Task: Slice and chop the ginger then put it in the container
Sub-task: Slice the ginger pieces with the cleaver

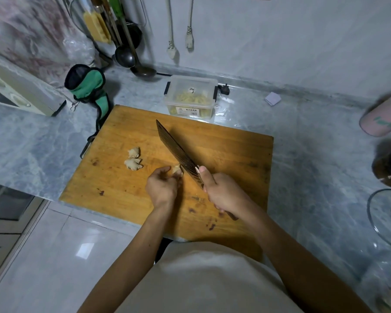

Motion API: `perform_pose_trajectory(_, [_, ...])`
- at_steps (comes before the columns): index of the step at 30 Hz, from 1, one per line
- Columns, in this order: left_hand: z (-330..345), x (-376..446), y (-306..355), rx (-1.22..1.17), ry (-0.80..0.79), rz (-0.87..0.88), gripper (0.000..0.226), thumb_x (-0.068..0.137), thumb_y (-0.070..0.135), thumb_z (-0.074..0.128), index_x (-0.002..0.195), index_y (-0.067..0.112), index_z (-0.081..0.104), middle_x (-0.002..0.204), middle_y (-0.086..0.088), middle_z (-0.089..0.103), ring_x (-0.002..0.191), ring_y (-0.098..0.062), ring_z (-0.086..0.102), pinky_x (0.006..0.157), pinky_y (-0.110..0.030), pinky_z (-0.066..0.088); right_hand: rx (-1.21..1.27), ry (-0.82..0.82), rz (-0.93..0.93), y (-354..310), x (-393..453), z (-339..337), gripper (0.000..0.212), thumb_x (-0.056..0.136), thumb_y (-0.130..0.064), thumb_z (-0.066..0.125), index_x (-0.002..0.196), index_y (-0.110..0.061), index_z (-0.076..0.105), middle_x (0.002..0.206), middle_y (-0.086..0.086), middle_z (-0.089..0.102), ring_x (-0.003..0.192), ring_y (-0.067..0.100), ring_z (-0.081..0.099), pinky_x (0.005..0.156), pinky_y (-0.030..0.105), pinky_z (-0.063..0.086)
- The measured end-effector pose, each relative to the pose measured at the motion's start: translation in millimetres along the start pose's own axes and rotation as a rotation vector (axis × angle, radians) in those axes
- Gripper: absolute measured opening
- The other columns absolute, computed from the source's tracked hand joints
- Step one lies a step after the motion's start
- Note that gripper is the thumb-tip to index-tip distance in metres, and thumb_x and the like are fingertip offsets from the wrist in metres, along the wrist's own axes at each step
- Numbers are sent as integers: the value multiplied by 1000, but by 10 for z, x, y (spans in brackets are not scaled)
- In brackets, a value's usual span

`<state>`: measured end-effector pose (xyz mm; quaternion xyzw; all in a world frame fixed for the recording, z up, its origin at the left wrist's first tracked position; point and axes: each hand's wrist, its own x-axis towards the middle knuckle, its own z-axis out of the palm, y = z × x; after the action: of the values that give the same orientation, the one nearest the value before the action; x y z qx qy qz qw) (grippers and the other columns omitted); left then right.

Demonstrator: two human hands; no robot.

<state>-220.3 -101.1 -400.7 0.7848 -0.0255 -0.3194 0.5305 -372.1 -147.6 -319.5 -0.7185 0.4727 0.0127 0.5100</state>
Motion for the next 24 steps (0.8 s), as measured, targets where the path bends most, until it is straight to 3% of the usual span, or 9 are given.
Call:
perform_pose_trajectory(6, [23, -60, -117, 63, 19, 133, 16, 83, 9, 78, 98, 10, 74, 77, 4, 73, 77, -18, 73, 84, -41, 59, -2, -13, -12, 75, -140, -6, 66, 106, -57, 20, 67, -15, 52, 48, -3, 43, 40, 12, 40, 54, 30, 39])
perform_pose_trajectory(9, [27, -44, -135, 71, 18, 130, 16, 82, 14, 79, 98, 10, 75, 80, 2, 74, 79, -19, 73, 85, -41, 59, -9, -16, -24, 76, -157, 19, 67, 106, -55, 19, 61, -15, 50, 45, -5, 42, 39, 10, 42, 55, 31, 42])
perform_pose_trajectory(12, [36, -16, -161, 77, 29, 137, 14, 82, 17, 79, 95, 13, 76, 85, -3, 75, 82, -21, 73, 87, -42, 58, -15, -14, -12, 66, -154, 28, 69, 105, -57, 18, 65, -14, 54, 51, -1, 48, 50, 17, 51, 58, 35, 48])
perform_pose_trajectory(15, [54, -13, -157, 91, 42, 132, 15, 82, 14, 77, 97, 10, 76, 87, -5, 75, 84, -22, 73, 87, -41, 58, -37, -10, -16, 64, -162, 37, 69, 106, -57, 18, 60, -15, 49, 50, -2, 47, 49, 15, 50, 58, 34, 47])
perform_pose_trajectory(19, [62, 21, -158, 80, 56, 102, 11, 79, 19, 82, 88, 16, 76, 85, -3, 75, 83, -22, 73, 86, -41, 59, -51, 21, -50, 90, -167, 75, 70, 106, -55, 19, 52, -18, 43, 45, -4, 43, 39, 8, 42, 54, 31, 39])
perform_pose_trajectory(24, [63, 54, -154, 86, 57, 91, 11, 75, 26, 83, 78, 22, 73, 79, 1, 74, 78, -21, 73, 83, -41, 60, -25, 21, -37, 108, -189, 40, 69, 106, -56, 20, 55, -18, 46, 47, -4, 44, 45, 13, 46, 55, 31, 41])
